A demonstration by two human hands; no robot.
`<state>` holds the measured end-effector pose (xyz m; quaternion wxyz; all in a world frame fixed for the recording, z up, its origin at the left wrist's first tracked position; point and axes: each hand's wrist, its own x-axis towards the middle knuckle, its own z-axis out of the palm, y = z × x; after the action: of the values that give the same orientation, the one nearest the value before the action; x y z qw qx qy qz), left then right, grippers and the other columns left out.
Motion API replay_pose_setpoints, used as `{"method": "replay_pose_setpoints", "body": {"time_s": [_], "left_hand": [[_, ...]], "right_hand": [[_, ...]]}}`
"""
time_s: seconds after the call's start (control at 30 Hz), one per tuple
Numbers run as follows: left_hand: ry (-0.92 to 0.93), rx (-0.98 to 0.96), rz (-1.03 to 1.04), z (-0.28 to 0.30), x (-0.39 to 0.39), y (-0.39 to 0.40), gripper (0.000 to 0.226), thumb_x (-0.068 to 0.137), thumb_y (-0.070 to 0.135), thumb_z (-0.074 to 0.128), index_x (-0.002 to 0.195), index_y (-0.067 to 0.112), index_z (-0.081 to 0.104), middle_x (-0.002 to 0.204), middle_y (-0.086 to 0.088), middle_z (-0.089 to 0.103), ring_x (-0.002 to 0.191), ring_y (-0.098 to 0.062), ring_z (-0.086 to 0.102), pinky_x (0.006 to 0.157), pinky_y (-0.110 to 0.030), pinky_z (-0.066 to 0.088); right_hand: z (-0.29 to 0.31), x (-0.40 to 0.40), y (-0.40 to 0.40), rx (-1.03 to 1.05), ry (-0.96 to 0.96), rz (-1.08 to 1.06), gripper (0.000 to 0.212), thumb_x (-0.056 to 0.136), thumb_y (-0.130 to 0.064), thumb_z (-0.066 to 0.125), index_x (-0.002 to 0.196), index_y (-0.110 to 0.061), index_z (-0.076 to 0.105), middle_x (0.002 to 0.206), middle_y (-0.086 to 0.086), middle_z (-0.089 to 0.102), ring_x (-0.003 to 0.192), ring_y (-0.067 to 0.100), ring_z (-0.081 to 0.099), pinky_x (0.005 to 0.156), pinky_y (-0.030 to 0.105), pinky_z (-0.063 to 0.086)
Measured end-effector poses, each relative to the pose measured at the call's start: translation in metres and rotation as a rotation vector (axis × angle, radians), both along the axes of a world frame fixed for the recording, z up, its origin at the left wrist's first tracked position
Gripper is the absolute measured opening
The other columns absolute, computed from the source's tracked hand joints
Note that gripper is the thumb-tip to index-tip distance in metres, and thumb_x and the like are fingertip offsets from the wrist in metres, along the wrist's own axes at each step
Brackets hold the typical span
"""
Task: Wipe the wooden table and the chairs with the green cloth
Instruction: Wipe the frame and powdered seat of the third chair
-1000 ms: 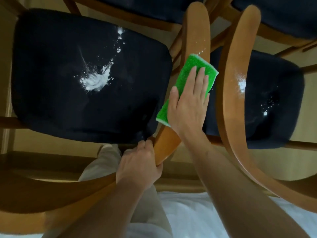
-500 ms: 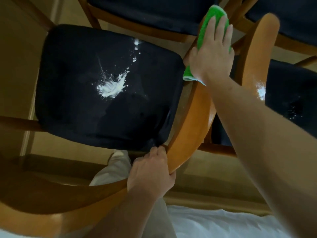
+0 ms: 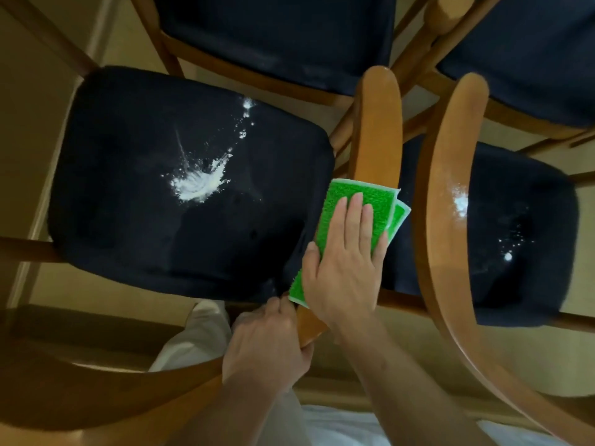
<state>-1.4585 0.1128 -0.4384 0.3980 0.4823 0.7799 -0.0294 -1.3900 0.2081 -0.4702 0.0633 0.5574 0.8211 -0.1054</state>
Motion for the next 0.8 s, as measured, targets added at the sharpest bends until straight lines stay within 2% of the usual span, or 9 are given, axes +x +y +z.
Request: {"method": "replay_pose_setpoints", "body": {"time_s": [0.2, 0.27, 0.37, 0.43, 0.57, 0.63, 0.7, 0.77, 0.8], "left_hand": [[-0.017, 0.018, 0.043, -0.003, 0.000, -0.003, 0.051, 0.085, 0.056, 0.054, 0.123, 0.028, 0.037, 0.114, 0.007, 0.051, 0.101, -0.012, 0.059, 0.089, -0.031, 0.047], [-0.030, 0.026, 0.052, -0.005, 0.000, -0.004, 0.050, 0.086, 0.057, 0.054, 0.123, 0.028, 0.036, 0.114, 0.007, 0.051, 0.102, -0.012, 0.058, 0.089, -0.030, 0.046], [-0.046, 0.033, 0.047, -0.007, 0.000, -0.004, 0.050, 0.087, 0.055, 0.054, 0.124, 0.027, 0.037, 0.114, 0.006, 0.049, 0.103, -0.012, 0.056, 0.091, -0.029, 0.044], [-0.056, 0.028, 0.049, -0.008, 0.001, -0.005, 0.050, 0.087, 0.054, 0.056, 0.125, 0.027, 0.036, 0.115, 0.006, 0.049, 0.104, -0.012, 0.056, 0.091, -0.029, 0.044], [-0.079, 0.032, 0.056, -0.010, -0.001, -0.005, 0.049, 0.087, 0.052, 0.057, 0.125, 0.028, 0.036, 0.115, 0.007, 0.050, 0.104, -0.012, 0.056, 0.092, -0.029, 0.045], [-0.075, 0.031, 0.058, -0.009, 0.000, -0.005, 0.049, 0.087, 0.052, 0.057, 0.124, 0.028, 0.036, 0.115, 0.006, 0.050, 0.104, -0.011, 0.056, 0.091, -0.028, 0.045], [-0.068, 0.030, 0.060, -0.009, 0.000, -0.005, 0.050, 0.087, 0.053, 0.057, 0.125, 0.028, 0.036, 0.116, 0.007, 0.049, 0.104, -0.011, 0.056, 0.091, -0.028, 0.045], [-0.080, 0.027, 0.063, -0.007, 0.000, -0.005, 0.052, 0.087, 0.053, 0.057, 0.127, 0.028, 0.036, 0.116, 0.007, 0.049, 0.103, -0.010, 0.057, 0.091, -0.028, 0.045], [-0.085, 0.024, 0.061, -0.006, 0.000, -0.004, 0.053, 0.087, 0.053, 0.057, 0.128, 0.028, 0.035, 0.116, 0.007, 0.049, 0.103, -0.010, 0.057, 0.091, -0.027, 0.045]], "right_hand": [[0.006, -0.022, 0.073, 0.002, -0.010, -0.025, 0.077, 0.095, -0.039, 0.036, 0.156, -0.012, -0.002, 0.164, 0.005, -0.004, 0.151, 0.023, -0.006, 0.119, 0.047, -0.003], [0.007, -0.034, 0.114, 0.043, 0.028, -0.099, 0.077, 0.095, -0.035, 0.039, 0.156, -0.010, -0.002, 0.164, 0.007, -0.003, 0.151, 0.025, -0.005, 0.120, 0.048, 0.001], [0.005, -0.056, 0.173, 0.078, 0.104, -0.168, 0.074, 0.098, -0.036, 0.037, 0.155, -0.006, 0.000, 0.164, 0.011, 0.000, 0.150, 0.030, 0.000, 0.120, 0.048, 0.017], [0.003, -0.068, 0.203, 0.080, 0.111, -0.117, 0.070, 0.100, -0.038, 0.036, 0.156, -0.008, 0.006, 0.164, 0.010, 0.005, 0.150, 0.032, 0.005, 0.117, 0.048, 0.024], [0.002, -0.077, 0.222, 0.123, 0.074, 0.027, 0.053, 0.097, -0.035, 0.040, 0.145, -0.014, 0.034, 0.151, 0.008, 0.032, 0.138, 0.035, 0.028, 0.105, 0.054, 0.035], [0.004, -0.075, 0.216, 0.128, 0.024, 0.103, 0.050, 0.095, -0.034, 0.041, 0.141, -0.014, 0.040, 0.150, 0.008, 0.033, 0.139, 0.036, 0.025, 0.106, 0.057, 0.032], [0.004, -0.072, 0.204, 0.127, -0.101, 0.215, 0.049, 0.094, -0.036, 0.039, 0.137, -0.013, 0.049, 0.152, 0.008, 0.033, 0.146, 0.035, 0.014, 0.112, 0.061, 0.019], [0.005, -0.071, 0.184, 0.094, -0.260, 0.312, 0.047, 0.096, -0.038, 0.033, 0.119, -0.013, 0.065, 0.144, 0.010, 0.047, 0.148, 0.033, 0.013, 0.116, 0.062, 0.008], [0.007, -0.070, 0.171, 0.065, -0.324, 0.347, 0.047, 0.097, -0.039, 0.030, 0.104, -0.014, 0.071, 0.132, 0.011, 0.058, 0.145, 0.032, 0.022, 0.117, 0.061, 0.005]]}}
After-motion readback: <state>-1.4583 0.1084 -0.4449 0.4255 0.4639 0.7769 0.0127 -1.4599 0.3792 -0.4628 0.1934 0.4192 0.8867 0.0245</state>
